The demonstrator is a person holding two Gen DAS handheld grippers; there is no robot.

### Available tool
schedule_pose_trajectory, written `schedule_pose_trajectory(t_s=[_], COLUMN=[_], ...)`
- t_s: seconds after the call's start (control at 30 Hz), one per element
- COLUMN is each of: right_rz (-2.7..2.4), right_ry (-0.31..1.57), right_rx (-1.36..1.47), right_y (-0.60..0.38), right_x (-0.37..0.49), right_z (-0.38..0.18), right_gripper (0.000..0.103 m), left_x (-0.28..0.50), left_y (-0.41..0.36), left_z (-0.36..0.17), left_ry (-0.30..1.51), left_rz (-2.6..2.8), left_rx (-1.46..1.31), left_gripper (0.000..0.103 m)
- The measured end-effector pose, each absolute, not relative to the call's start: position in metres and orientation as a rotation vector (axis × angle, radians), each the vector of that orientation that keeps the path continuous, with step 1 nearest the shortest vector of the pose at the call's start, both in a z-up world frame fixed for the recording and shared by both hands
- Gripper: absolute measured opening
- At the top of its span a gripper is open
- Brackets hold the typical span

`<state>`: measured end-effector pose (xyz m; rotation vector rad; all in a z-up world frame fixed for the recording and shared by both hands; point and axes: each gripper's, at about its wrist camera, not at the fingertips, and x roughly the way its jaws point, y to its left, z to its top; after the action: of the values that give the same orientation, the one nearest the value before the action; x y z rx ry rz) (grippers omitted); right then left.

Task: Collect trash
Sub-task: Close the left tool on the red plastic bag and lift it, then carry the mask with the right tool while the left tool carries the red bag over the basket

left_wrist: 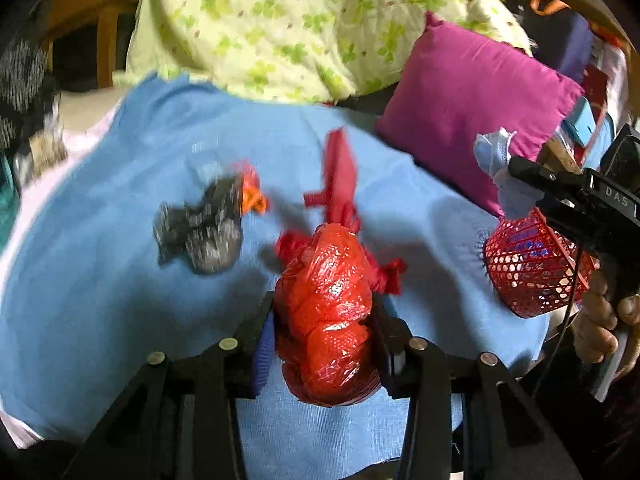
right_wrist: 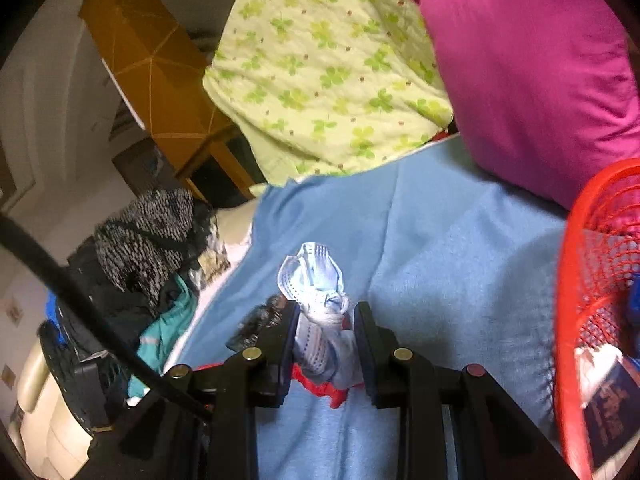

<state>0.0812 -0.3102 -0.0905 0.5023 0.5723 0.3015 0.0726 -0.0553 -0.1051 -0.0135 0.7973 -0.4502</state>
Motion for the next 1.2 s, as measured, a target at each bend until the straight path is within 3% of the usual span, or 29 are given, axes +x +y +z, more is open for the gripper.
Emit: schedule_pose_trajectory(t_s=[0.4,0.57,0.87,1.2], right_rz=[0.175,0.11,0.037,-0.05], right_ry=[0.44,0.385,0.307,0.254], right_rx=[0.514,0.485,0.488,0.548], right_y=[-0.354,-0.371,-0.398,-0.436], right_x=[-0.011,-0.037,-0.072,-0.103], right_z=[-0.037,-0.016,0.001,0.006], right_gripper=[0.03,0.03,0.03,0.03], left_x=[0.06,0.091,0.074,0.044], left_y=[-0.071,-0.052,-0.028,-0.096], left_z=[-0.034,-0.003,0.112,0.116], left_ry=[0.634,0.635,0.361,0.33], left_rz=[-0.523,-0.501,-0.468,-0.629], left_rx=[0.035,0.01,0.059,0.075], left_gripper=[0.045,0.045,0.045,0.045])
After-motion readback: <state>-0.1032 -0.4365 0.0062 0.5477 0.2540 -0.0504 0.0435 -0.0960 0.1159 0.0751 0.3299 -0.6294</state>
